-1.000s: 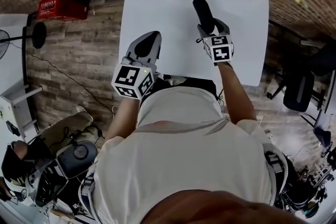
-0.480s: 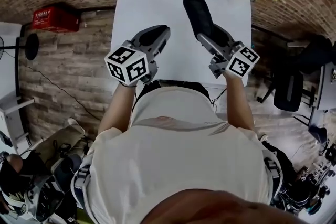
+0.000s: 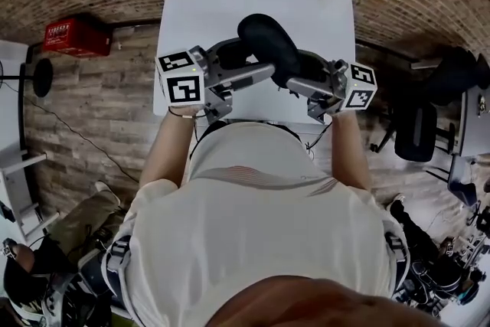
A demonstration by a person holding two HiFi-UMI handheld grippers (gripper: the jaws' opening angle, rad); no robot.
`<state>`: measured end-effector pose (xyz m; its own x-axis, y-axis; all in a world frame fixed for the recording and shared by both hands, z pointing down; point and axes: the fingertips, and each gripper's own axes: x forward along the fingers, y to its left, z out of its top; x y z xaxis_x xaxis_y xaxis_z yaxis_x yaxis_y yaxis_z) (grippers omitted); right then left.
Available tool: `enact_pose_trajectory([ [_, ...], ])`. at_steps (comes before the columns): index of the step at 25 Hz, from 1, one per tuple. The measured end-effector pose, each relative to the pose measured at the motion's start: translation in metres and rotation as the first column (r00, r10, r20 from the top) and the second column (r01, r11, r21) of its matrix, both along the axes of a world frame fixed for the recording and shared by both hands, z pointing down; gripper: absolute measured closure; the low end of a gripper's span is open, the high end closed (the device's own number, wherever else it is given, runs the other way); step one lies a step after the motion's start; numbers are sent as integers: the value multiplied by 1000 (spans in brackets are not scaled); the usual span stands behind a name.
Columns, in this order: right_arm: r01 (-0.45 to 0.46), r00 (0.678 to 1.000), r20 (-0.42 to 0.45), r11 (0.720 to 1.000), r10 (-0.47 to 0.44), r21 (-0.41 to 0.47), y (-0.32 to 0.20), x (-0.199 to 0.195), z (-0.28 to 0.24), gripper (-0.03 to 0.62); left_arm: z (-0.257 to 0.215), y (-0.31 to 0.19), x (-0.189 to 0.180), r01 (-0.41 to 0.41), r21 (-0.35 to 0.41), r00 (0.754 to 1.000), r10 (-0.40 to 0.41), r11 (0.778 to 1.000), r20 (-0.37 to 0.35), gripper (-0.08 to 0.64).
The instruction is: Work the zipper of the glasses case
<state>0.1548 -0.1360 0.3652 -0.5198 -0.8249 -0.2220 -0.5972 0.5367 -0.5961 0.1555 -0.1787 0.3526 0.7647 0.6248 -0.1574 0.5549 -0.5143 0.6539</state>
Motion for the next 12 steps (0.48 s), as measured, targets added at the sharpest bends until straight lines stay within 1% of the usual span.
enact_pose_trajectory([
  [3,109,994,17,994,-109,6,1,-19,1,265,-4,18,-3,-76,0,997,76,997,-26,236],
  [6,182,983,-4,983,-182,-13,0,-31,5,265,-6,31,-6,-127,24,991,128,992,-48,235],
  [8,202,979,-10,979,-202,-28,0,-33,7,265,-8,34,-4,-121,18,991,122,993,-59,236],
  [10,193,981,-11,980,-194,-42,-3,-31,8,264,-8,30,0,-88,-8,995,87,996,-56,238],
  [12,176,984,-28,983,-178,-61,-5,-30,10,261,-4,26,3,-58,-10,997,57,998,-42,282],
])
